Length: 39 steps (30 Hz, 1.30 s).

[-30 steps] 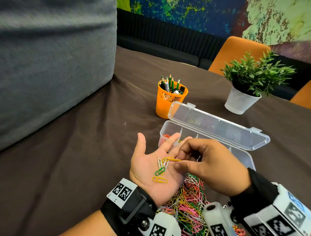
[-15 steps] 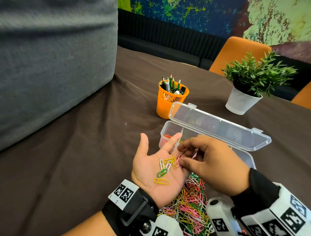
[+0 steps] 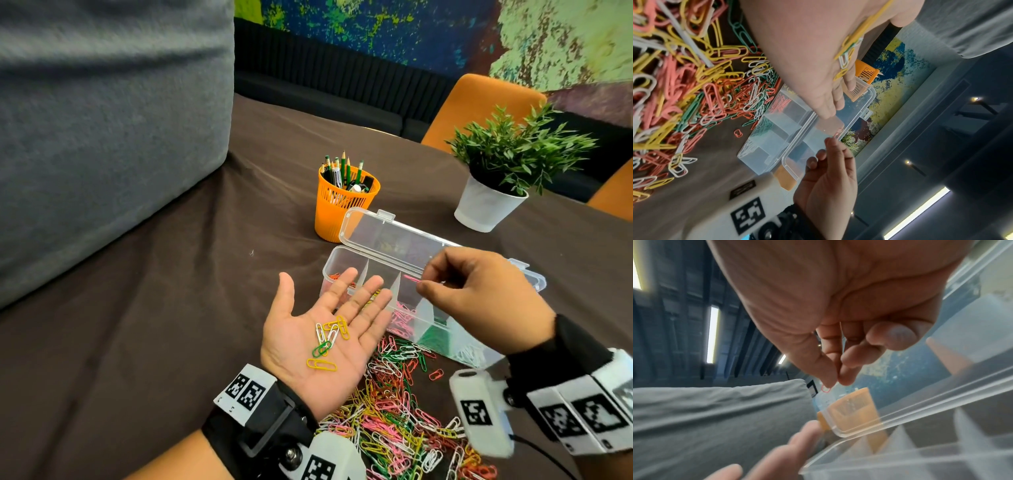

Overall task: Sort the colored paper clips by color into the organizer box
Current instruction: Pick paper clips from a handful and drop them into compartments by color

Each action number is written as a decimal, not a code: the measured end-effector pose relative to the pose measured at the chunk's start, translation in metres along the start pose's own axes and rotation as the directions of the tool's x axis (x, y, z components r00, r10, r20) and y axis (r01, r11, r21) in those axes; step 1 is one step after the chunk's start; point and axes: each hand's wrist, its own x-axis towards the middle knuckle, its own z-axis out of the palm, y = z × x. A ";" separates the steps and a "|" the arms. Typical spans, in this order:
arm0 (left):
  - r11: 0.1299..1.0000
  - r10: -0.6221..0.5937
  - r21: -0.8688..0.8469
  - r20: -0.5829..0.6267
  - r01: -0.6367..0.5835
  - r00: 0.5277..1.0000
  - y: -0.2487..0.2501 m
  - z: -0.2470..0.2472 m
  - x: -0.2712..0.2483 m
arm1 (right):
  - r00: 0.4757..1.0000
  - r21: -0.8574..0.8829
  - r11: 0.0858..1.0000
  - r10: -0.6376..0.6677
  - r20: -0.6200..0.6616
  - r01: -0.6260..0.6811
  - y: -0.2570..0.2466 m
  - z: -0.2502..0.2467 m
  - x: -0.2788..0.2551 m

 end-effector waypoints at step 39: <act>0.992 -0.009 0.123 0.011 0.008 1.000 -0.001 -0.001 0.000 | 0.953 -0.136 0.971 -0.157 0.257 0.197 -0.055 0.060 -0.034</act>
